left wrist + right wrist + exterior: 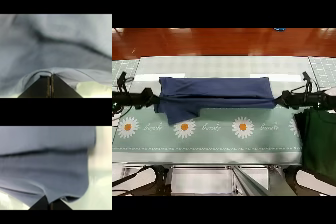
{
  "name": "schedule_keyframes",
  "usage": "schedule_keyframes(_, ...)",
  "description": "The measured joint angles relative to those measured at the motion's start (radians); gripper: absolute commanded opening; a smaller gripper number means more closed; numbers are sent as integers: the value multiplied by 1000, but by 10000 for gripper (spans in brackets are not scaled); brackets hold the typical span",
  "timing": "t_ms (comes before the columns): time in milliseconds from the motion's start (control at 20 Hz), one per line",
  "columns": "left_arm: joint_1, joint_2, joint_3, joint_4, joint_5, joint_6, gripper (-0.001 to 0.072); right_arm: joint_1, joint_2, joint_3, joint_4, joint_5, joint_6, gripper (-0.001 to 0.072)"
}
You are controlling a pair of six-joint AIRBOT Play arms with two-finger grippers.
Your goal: Fold the shirts.
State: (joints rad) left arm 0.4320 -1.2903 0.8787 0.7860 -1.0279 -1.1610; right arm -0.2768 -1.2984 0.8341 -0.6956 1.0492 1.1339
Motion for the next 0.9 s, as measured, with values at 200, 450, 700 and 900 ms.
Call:
schedule_keyframes(200, -63, -173, 209, -18, 23, -39, 20, 0, -156, 173, 56, -10, -8, 22)
schedule_keyframes(450, -120, -391, 468, -22, 27, -130, 20, 7, -350, 381, 108, -11, -10, 22)
schedule_keyframes(700, -147, -520, 608, -23, 29, -173, 499, 54, -476, 502, 129, -51, 0, 412)
schedule_keyframes(900, -134, -546, 673, -6, -47, -183, 511, 52, -499, 543, 128, -72, 19, 414)
